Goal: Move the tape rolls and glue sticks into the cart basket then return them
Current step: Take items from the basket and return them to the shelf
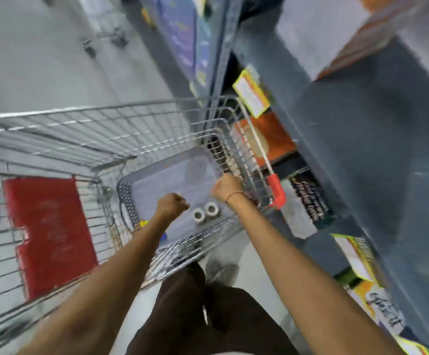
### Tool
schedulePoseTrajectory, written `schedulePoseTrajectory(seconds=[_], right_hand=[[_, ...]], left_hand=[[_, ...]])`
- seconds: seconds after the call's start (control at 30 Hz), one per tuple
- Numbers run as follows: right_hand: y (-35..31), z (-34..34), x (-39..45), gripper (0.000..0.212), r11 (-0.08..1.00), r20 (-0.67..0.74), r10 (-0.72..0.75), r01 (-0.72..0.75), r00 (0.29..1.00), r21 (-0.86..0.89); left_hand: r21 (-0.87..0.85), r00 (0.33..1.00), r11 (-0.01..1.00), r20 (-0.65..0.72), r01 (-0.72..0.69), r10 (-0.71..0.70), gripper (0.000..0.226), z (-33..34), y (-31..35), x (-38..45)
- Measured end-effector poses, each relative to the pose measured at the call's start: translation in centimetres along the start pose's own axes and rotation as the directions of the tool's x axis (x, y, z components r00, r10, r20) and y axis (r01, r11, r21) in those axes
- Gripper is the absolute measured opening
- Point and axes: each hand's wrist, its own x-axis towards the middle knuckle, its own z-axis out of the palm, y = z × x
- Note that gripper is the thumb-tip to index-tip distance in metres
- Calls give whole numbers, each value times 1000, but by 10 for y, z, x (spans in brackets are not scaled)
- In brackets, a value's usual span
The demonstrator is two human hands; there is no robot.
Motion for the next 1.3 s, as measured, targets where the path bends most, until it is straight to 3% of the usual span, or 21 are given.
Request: schedulePoseTrajectory(seconds=[0.17,0.27,0.37,0.47,0.53,0.63,0.8,0.9,1.03,1.13,1.23,1.3], right_hand=[[16,66,64,36,957,215,286,-267,934,-112],[25,95,83,39,936,211,317,-270,925,-224],[25,110,91,49,932,225,276,-203,934,-301],[30,122,92,52,910,279,215,-88,936,-405],[32,134,94,44,893,302,187,-33,935,-448],[29,142,103,35,871,177,189,-81,966,-485],[26,137,105,42,862,169,194,-86,966,-500],[11,119,105,49,914,178,179,-97,968,-394],[-10,67,85,48,970,62,171,-158,983,-183],[-16,3,32,51,994,-14,45,-47,999,-98],[-1,-58,-41,49,1000,-225,-29,26,974,-15],[21,-95,-91,43,998,-402,-1,23,916,50]], left_hand=[[36,995,995,37,89,-91,22,32,-55,42],[12,988,994,108,107,-108,41,45,-63,57],[13,993,998,106,-58,56,67,63,-52,58],[282,964,922,94,-266,250,63,83,-42,61],[380,950,871,106,-312,294,60,90,-36,63],[414,958,864,98,-287,271,54,96,-37,69],[433,948,844,120,-317,295,47,91,-45,76],[330,966,910,25,-251,258,46,61,-32,69],[270,939,921,-123,-281,323,50,6,9,48],[227,903,911,-185,-345,388,53,-30,54,21],[184,833,860,-218,-477,508,59,-48,117,-24],[169,755,786,-216,-595,619,56,-48,163,-62]])
